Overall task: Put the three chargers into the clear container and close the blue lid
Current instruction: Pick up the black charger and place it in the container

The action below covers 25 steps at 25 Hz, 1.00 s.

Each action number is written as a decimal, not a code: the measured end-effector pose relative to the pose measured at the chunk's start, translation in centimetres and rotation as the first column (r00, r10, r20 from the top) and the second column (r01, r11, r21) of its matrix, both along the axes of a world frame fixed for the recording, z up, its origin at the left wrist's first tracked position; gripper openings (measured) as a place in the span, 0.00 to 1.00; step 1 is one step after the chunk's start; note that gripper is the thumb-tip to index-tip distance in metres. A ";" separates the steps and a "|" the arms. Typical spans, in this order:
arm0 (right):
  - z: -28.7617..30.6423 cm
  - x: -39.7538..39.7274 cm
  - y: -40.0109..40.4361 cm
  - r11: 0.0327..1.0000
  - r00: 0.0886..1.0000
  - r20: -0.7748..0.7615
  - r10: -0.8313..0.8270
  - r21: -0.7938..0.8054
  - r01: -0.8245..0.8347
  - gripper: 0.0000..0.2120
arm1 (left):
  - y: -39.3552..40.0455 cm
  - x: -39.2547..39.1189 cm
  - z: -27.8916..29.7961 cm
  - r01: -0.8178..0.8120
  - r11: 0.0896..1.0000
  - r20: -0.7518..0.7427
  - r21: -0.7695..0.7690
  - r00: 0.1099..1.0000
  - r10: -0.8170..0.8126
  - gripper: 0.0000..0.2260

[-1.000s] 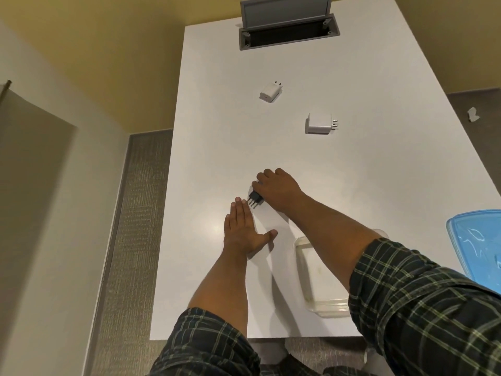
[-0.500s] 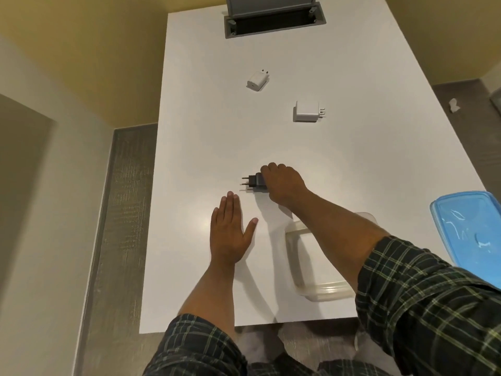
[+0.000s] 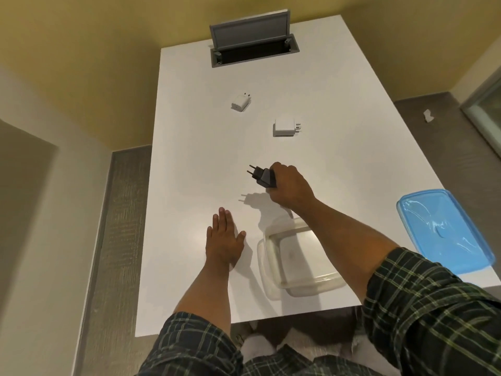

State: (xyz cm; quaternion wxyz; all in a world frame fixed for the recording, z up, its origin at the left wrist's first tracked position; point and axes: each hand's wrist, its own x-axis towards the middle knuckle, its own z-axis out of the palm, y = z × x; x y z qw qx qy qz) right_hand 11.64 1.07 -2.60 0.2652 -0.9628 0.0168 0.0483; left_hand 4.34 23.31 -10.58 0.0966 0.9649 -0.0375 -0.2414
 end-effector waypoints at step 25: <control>3.3 -10.0 -5.7 0.919 0.893 -0.218 0.394 0.097 -0.382 0.22 | -4.0 -5.9 3.4 0.060 0.995 -0.361 0.078 0.932 -0.028 0.46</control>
